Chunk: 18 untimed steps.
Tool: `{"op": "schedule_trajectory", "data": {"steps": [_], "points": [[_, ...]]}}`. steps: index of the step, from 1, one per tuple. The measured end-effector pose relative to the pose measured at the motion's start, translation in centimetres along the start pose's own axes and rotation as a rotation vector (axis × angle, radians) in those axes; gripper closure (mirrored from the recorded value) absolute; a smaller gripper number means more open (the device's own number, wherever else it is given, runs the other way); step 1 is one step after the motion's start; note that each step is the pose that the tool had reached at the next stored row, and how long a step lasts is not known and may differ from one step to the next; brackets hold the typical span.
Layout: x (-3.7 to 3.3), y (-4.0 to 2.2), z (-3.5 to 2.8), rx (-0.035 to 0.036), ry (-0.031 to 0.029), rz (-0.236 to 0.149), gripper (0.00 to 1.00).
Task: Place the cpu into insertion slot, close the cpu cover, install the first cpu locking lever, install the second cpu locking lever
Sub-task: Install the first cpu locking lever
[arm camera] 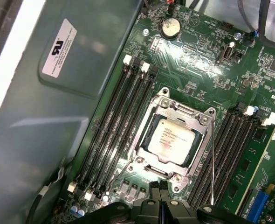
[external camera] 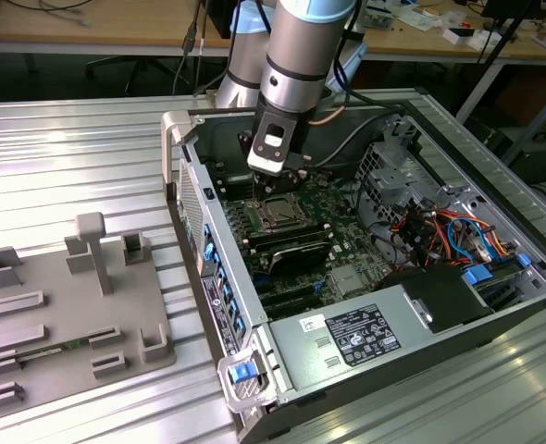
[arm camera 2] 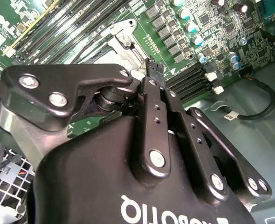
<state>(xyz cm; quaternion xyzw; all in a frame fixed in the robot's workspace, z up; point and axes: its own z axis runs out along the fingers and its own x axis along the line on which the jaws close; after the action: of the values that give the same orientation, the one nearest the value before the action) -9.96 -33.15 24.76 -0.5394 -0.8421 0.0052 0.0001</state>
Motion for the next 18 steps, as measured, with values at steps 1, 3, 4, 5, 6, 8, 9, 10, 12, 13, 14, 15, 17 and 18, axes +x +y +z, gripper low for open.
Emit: {"op": "schedule_trajectory", "data": {"steps": [1,3,4,5,6,8,9,10,12,13,14,15,17,18], "points": [[0.00,0.00,0.00,-0.0002,0.0000,-0.005,0.89],[0.00,0.00,-0.01,-0.0003,-0.0001,-0.023,0.89],[0.00,-0.01,-0.02,-0.0003,-0.0004,-0.052,0.89],[0.00,-0.01,-0.02,-0.0004,-0.0006,-0.067,0.89],[0.00,-0.01,-0.02,-0.0005,-0.0007,-0.083,0.89],[0.06,-0.12,-0.03,-0.0004,-0.0009,-0.099,0.89],[0.10,-0.21,-0.03,-0.0003,-0.0010,-0.100,0.89],[0.14,-0.31,-0.02,-0.0004,-0.0009,-0.101,0.89],[0.32,-0.69,-0.02,-0.0005,-0.0010,-0.103,0.89],[0.44,-0.93,-0.01,-0.0005,-0.0009,-0.104,0.89],[0.53,-1.14,-0.01,-0.0006,-0.0010,-0.106,0.89],[0.61,-1.28,-0.01,-0.0006,-0.0009,-0.106,0.89],[0.81,-1.58,0.00,-0.0007,-0.0009,-0.108,0.89],[0.90,-1.68,0.00,-0.0005,-0.0010,-0.109,0.89]]}}
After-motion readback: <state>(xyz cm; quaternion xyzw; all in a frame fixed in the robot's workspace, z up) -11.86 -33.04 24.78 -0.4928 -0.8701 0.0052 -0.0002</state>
